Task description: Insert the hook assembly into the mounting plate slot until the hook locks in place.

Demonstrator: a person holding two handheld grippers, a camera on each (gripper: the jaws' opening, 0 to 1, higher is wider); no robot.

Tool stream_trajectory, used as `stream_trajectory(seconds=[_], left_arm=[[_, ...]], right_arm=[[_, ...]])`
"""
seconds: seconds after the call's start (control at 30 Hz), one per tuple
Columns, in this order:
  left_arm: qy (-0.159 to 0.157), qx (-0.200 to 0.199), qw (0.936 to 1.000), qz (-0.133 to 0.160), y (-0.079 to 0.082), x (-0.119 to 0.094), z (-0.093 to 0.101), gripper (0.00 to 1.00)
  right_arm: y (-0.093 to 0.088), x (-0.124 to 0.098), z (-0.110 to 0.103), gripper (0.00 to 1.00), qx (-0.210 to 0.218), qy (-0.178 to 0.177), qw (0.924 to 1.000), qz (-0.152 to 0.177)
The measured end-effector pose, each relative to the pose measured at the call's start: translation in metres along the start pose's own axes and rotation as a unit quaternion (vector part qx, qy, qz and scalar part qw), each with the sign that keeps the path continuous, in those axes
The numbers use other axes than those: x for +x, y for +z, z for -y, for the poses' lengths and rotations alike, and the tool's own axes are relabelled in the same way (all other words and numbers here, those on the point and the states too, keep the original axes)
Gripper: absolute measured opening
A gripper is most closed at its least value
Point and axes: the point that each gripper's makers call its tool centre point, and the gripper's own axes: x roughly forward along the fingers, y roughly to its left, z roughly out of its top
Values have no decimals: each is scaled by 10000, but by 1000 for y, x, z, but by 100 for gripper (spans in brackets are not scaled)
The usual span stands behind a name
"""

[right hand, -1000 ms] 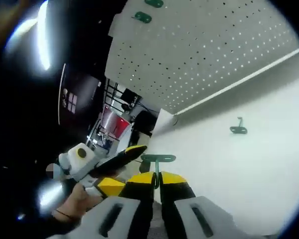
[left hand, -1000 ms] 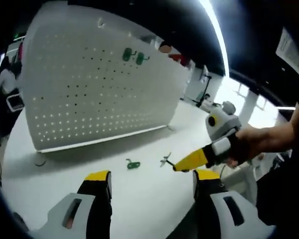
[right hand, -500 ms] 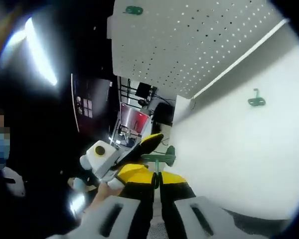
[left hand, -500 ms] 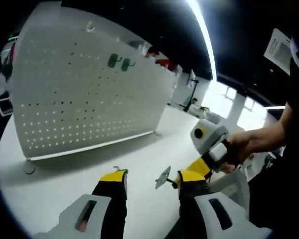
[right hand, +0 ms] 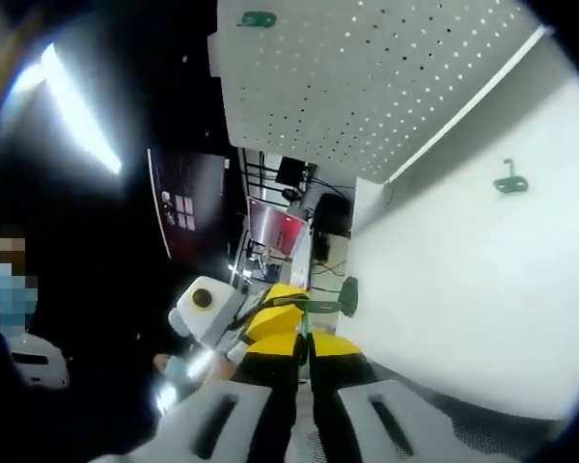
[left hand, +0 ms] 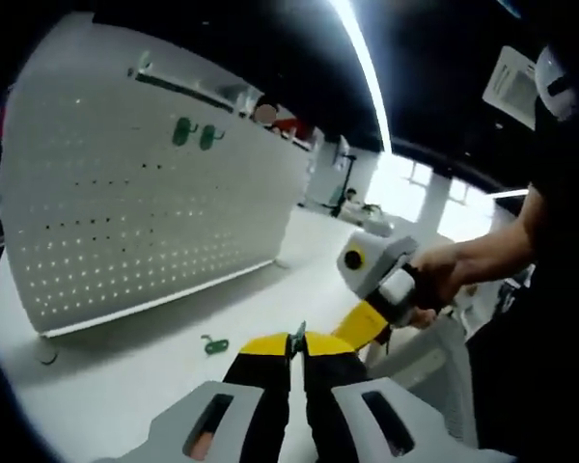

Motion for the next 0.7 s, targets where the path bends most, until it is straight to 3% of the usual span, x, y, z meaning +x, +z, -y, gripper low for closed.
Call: stream_trajectory(seconds=[0.2,0.4,0.53,0.6,0.7], left_arm=[[90,313,9993,-199,0,3,-1,2],[197,171,9995,-195,3,3,-5,2],[488,51,9982,-345,-2,3,-15,2],[819,84,9952,-534,-8,-2,-29,2],[1074,-23,9921,-655,-9,-8,-41,2]], right_arm=[[3,0,4,1,-112,-65,9999,61],[9,1,2,1,-184,-96,9996,188],[19,1,7,1,-692,-380,9964,314],[27,-2,12,1,-1071,-623,9916,380],[38,-9,14,4,-1792,-1008,9776,438]])
